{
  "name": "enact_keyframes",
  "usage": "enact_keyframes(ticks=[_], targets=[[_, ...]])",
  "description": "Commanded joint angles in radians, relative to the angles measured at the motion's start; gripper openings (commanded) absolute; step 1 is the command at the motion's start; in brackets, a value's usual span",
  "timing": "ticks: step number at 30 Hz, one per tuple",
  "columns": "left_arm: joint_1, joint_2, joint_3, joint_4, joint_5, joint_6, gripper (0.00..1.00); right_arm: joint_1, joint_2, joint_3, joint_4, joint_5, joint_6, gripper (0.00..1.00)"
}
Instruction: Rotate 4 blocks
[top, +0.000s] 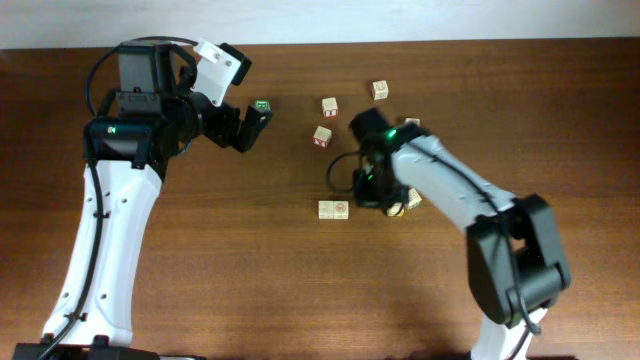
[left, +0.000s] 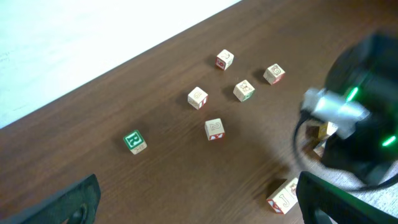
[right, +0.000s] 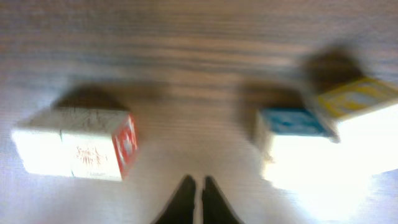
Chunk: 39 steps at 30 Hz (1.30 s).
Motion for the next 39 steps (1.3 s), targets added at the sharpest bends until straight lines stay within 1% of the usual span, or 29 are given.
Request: enact_keyframes(ticks=[1,3,6,10,13,17,23,30,39], targets=[[0.0,0.006,0.021,0.002,0.017,0.008,0.99,-0.047,-0.071,0.109,-0.119,0.002,-0.106,0.18],[0.0,0.006,0.021,0.002,0.017,0.008,0.99,-0.077,-0.071,0.104,-0.156,0.029,-0.125,0.2],[0.0,0.006,0.021,0.002,0.017,0.008,0.99,-0.096,-0.065,0.064,-0.137,0.054,-0.125,0.2],[0.0,0.006,0.021,0.001,0.017,0.008,0.99,-0.102,-0.053,-0.031,-0.058,0.079,-0.125,0.2],[0.0,0.006,0.021,0.001,0.017,0.008,0.99,-0.102,-0.053,-0.098,0.006,0.135,-0.126,0.2],[0.0,0.006,0.021,0.002,0.017,0.008,0.99,-0.102,-0.053,-0.144,0.059,0.163,-0.129,0.2],[0.0,0.006,0.021,0.002,0.017,0.008,0.99,-0.1,-0.053,-0.151,0.081,0.15,-0.129,0.2],[0.0,0.006,0.021,0.002,0.017,0.008,0.99,-0.1,-0.05,-0.152,0.098,0.091,-0.129,0.2],[0.0,0.006,0.021,0.002,0.017,0.008,0.99,-0.1,-0.003,-0.152,0.101,0.028,-0.129,0.19]])
